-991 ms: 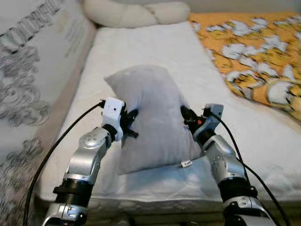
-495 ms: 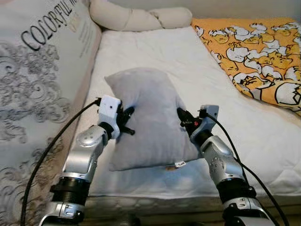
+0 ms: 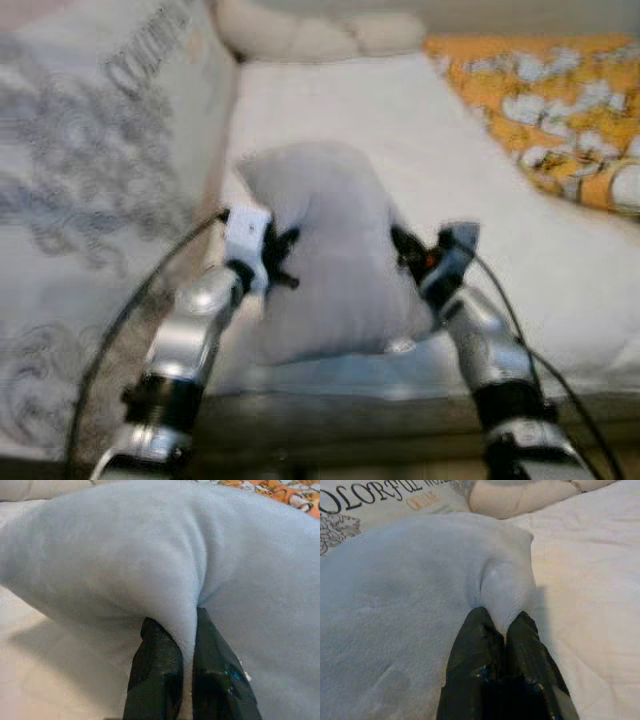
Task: Clean up the room
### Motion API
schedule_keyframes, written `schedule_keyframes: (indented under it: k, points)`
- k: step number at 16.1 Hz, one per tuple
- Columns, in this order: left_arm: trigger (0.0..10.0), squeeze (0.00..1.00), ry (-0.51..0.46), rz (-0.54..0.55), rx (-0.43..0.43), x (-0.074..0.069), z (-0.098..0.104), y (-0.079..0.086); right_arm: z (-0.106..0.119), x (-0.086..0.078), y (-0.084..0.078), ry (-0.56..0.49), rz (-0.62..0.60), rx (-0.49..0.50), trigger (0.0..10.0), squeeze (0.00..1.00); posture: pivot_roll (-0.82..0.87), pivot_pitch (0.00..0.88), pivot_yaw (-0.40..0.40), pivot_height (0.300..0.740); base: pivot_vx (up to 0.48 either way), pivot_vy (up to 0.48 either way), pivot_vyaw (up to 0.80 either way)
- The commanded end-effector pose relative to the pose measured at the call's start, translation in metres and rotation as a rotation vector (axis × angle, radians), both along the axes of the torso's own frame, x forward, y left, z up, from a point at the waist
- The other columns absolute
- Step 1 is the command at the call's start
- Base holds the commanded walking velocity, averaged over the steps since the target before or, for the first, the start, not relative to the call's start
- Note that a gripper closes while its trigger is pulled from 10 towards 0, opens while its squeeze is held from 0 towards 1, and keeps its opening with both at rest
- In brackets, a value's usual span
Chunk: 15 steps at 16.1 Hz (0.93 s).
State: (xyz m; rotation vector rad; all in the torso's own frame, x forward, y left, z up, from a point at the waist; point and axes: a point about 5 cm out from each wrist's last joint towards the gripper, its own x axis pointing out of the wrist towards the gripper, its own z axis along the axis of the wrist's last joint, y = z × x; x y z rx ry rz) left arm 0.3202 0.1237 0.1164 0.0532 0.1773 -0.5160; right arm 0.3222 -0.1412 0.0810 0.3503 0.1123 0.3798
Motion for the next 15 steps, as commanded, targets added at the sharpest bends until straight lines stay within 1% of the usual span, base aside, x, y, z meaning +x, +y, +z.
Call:
schedule_keyframes:
  k: [1, 3, 4, 7, 10, 15]
  points:
    - [10.0, 0.00, -0.042, 0.001, 0.010, 0.0038, 0.0092, 0.0031, 0.0062, 0.0013, 0.0083, -0.026, 0.014, 0.018, 10.0, 0.00, 0.05, 0.000, 0.065, 0.740, 0.000, 0.360, 0.00]
    - [10.0, 0.00, -0.043, -0.004, 0.016, 0.0047, 0.0093, 0.0018, 0.0055, 0.0003, 0.0078, -0.023, 0.007, 0.018, 10.0, 0.00, 0.05, 0.000, 0.067, 0.740, 0.000, 0.358, 0.00]
    - [10.0, 0.00, -0.059, -0.001, 0.019, 0.0052, 0.0105, 0.0015, 0.0049, 0.0002, 0.0065, -0.017, -0.004, 0.015, 10.0, 0.00, 0.05, 0.000, 0.068, 0.740, 0.000, 0.000, 0.00]
    - [10.0, 0.00, -0.062, -0.008, 0.013, 0.0047, 0.0109, 0.0011, 0.0044, 0.0000, 0.0044, -0.011, -0.012, 0.012, 10.0, 0.00, 0.05, 0.000, 0.065, 0.740, 0.000, 0.000, 0.00]
    - [10.0, 0.00, -0.067, -0.005, 0.004, 0.0055, 0.0123, 0.0033, 0.0036, -0.0002, 0.0075, -0.005, 0.005, 0.003, 10.0, 0.00, 0.05, 0.000, 0.064, 0.740, 0.000, 0.000, 0.00]
    - [10.0, 0.00, -0.064, -0.008, 0.001, 0.0047, 0.0108, 0.0025, 0.0020, -0.0016, 0.0088, 0.000, 0.018, -0.006, 10.0, 0.00, 0.05, 0.000, 0.062, 0.740, 0.277, 0.000, 0.00]
